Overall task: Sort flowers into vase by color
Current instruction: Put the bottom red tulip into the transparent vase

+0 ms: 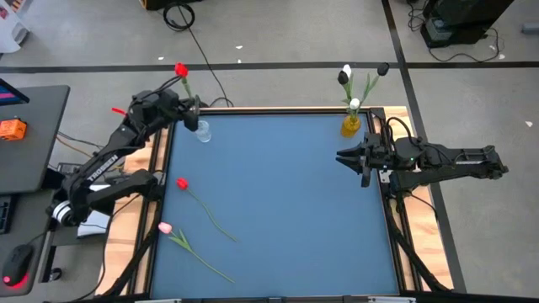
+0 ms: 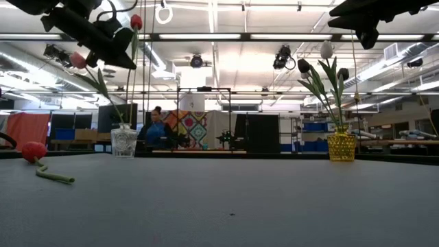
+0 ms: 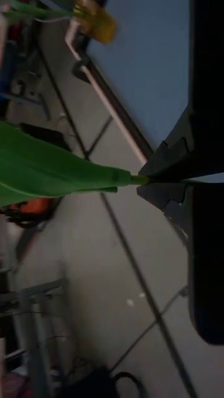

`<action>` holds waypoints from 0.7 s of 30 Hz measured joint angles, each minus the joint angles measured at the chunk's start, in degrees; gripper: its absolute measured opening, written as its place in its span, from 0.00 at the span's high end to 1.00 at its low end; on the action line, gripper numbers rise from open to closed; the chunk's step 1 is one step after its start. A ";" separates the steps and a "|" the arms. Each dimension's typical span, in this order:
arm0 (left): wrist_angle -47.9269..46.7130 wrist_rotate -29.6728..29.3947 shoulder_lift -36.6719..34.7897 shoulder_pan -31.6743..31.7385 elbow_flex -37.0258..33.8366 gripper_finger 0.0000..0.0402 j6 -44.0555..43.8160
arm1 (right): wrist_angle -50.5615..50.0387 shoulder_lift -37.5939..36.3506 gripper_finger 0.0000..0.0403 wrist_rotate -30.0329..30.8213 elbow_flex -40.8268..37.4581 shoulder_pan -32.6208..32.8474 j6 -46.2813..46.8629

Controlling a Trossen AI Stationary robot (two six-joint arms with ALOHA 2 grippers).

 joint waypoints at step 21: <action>-0.28 -2.43 5.33 0.10 -0.10 0.84 -10.35 | 0.00 0.00 0.72 0.00 0.00 -0.01 0.00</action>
